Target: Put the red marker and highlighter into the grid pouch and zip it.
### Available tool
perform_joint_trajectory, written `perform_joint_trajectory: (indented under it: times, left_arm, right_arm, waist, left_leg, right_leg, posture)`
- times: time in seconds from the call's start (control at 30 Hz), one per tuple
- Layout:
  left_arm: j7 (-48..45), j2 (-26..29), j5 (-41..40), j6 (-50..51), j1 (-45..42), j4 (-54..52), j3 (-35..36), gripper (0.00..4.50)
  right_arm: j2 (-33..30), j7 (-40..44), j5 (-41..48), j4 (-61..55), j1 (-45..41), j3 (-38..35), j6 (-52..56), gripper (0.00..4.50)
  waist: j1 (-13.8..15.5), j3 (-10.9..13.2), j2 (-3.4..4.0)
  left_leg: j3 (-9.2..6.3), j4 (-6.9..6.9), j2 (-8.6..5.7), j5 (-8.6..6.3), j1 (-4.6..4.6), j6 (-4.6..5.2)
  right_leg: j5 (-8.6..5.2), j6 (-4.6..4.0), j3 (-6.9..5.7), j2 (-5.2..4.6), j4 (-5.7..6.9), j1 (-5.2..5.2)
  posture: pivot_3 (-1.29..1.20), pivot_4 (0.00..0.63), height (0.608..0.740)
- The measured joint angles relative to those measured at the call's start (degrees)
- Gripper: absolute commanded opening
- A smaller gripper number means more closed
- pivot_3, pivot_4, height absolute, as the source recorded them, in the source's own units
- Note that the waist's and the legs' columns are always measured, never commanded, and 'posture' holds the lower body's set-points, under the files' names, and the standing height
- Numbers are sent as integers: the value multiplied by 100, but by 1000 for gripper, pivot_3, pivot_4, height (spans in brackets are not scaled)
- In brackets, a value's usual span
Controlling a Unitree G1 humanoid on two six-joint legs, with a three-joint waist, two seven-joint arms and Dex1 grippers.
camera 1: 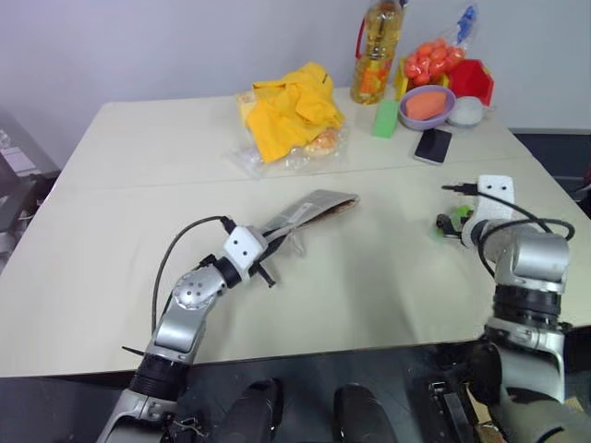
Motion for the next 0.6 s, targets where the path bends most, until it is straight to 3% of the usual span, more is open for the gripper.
perform_joint_trajectory:
  times: [0.13, 0.17, 0.23, 0.4, 0.5, 0.6]
  left_arm:
    - [-2, -37, 3, -82, -44, 55, -32, 0]
    - [1, -39, 4, -90, -44, 55, -33, 0]
    - [17, -48, 7, -97, -43, 56, -33, 0]
    - [125, -68, 20, -96, -14, 45, -31, 0]
    - [141, -21, 25, -95, 16, 23, -25, 0]
    - [145, 47, 13, -95, 46, -40, 30, 0]
  right_arm:
    - [380, -417, 56, 215, -479, -616, 534, 4438]
    - [458, -461, 72, 286, -493, -685, 565, 4201]
    - [525, -548, 73, 325, -514, -721, 576, 3558]
    - [533, -586, 126, 366, -536, -642, 629, 999]
    - [514, -435, 188, 380, -457, -403, 305, 825]
    - [6, 625, 257, 152, 173, 852, -1154, 825]
  waist:
    - [7, -1, 0]
    - [9, -1, 0]
    - [4, -1, 0]
    - [-50, -2, 1]
    - [-120, -2, 1]
    - [-151, 0, 5]
  left_leg:
    - [0, 0, -1, 0, 0, 1]
    - [0, 0, -2, 0, 0, 1]
    - [1, 1, -2, 0, 0, 1]
    - [0, 1, 0, 0, 2, 1]
    - [0, 0, -1, 0, 2, 1]
    - [4, -2, -1, 0, 0, 2]
  right_leg:
    - [0, 0, -1, 0, -1, 1]
    - [0, 0, -1, -1, -1, 2]
    - [0, 0, 0, -1, 0, 1]
    - [0, 0, -1, 1, 3, 2]
    - [0, 0, -1, 1, 4, 1]
    - [-1, 2, -1, 2, 3, -2]
  posture:
    - [0, 150, 740]
    - [0, 150, 740]
    - [0, 150, 740]
    - [0, 150, 740]
    - [0, 150, 740]
    - [0, 150, 740]
